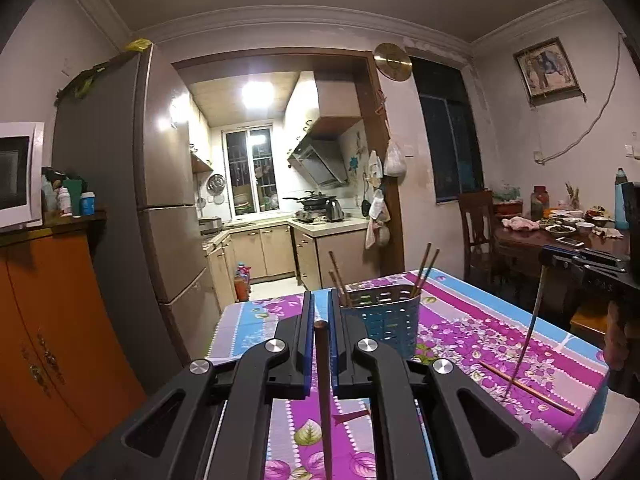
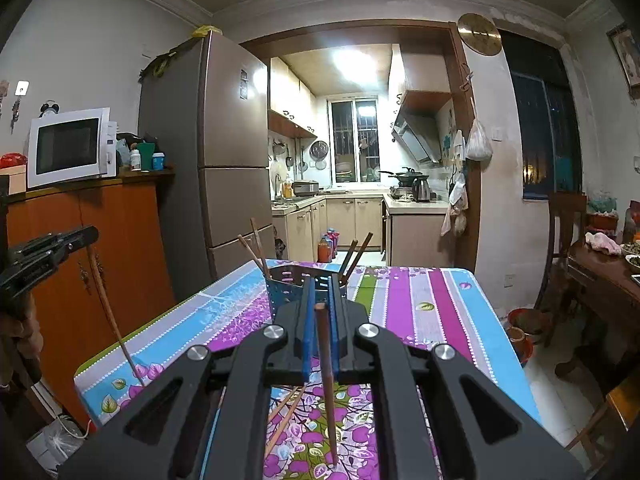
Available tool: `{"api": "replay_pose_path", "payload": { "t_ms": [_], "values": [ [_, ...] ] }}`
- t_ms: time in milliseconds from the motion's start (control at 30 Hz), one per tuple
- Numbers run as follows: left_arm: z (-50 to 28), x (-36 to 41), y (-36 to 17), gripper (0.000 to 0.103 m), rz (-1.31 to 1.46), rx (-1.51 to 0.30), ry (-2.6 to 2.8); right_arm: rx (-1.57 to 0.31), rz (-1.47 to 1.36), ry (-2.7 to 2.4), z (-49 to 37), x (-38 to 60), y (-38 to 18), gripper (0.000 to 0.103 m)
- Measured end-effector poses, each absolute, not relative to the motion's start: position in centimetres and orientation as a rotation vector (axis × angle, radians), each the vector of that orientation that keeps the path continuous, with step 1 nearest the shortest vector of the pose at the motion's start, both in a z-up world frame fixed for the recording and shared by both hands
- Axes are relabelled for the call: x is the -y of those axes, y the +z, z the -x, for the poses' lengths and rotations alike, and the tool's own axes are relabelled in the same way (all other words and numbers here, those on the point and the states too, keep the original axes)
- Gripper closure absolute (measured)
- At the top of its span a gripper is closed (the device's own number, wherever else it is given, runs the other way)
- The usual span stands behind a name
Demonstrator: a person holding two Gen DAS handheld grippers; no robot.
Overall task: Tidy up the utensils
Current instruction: 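Lift the left gripper's chopstick toward the blue holder while the right gripper carries its own, then lower the left gripper's chopstick into the holder while the right gripper inserts its own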
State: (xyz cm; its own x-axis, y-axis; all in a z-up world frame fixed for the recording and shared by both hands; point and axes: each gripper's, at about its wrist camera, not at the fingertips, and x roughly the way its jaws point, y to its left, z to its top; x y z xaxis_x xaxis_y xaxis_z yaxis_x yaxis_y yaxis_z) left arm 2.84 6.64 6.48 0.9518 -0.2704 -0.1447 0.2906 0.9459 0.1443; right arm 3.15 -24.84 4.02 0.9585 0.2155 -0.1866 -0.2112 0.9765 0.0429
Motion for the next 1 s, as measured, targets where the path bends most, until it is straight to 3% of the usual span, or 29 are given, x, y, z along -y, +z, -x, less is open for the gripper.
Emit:
{"api": "replay_pose_path", "payload": {
  "t_ms": [533,1000],
  "values": [
    [-7.9,-2.3,9.1,0.095,-0.126,-0.12,-0.473,-0.196,-0.072,0.284,-6.3,25.7,6.4,0.098],
    [-17.3,3.0,19.1,0.095,-0.102,0.09,-0.485,-0.007,-0.063,0.298,-14.9,23.4,17.9,0.098]
  ]
}}
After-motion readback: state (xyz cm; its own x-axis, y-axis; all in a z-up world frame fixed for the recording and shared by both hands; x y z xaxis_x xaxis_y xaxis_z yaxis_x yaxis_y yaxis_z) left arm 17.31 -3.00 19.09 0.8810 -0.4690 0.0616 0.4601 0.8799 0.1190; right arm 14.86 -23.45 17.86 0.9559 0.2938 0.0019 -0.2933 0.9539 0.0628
